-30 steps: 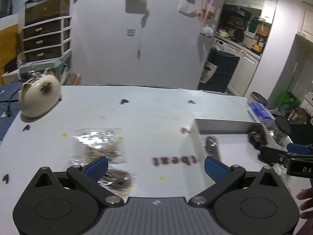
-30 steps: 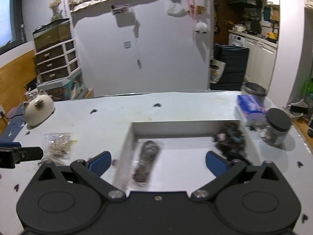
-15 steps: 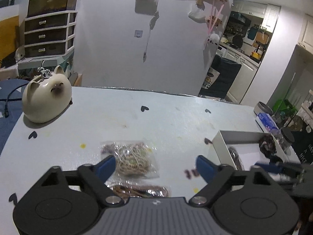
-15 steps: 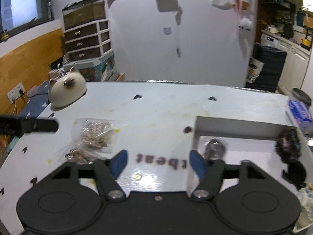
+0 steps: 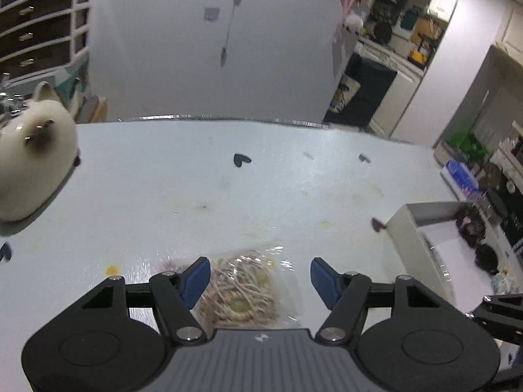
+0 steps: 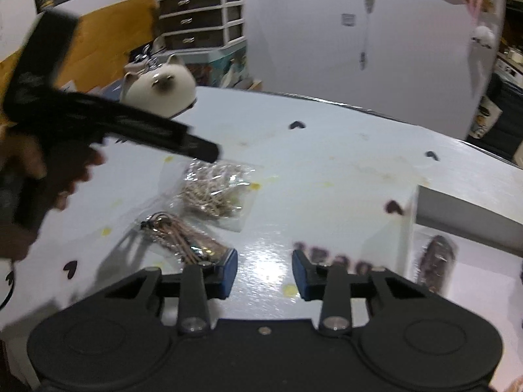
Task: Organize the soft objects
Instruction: 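Grasp the bag of beige cord with the left tool while the right tool grasps the tan cord bag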
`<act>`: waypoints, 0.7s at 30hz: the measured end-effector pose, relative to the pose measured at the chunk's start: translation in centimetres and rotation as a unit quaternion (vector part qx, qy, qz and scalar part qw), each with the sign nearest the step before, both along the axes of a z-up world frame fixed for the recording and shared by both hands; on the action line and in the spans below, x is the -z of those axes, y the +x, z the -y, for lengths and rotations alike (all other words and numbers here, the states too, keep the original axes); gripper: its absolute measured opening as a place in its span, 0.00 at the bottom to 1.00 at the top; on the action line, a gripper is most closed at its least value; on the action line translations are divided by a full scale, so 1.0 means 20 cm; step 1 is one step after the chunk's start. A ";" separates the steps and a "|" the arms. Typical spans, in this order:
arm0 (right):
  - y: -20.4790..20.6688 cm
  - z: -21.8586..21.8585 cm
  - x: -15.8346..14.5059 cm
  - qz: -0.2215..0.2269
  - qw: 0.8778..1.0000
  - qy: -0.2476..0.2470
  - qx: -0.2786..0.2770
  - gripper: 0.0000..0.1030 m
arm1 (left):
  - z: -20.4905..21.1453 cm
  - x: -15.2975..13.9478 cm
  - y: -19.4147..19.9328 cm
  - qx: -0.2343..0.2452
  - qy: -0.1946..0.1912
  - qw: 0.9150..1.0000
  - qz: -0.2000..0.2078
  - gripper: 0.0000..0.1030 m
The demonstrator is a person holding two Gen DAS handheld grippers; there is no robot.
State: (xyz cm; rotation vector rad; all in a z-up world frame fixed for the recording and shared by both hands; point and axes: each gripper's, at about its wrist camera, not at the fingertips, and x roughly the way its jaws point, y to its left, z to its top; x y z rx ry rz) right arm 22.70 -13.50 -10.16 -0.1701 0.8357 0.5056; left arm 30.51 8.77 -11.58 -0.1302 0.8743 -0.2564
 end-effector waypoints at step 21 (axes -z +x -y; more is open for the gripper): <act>0.18 -0.45 0.26 -0.055 0.979 -0.015 -0.197 0.48 | -0.14 0.20 0.06 0.047 -0.014 0.996 -0.070 0.67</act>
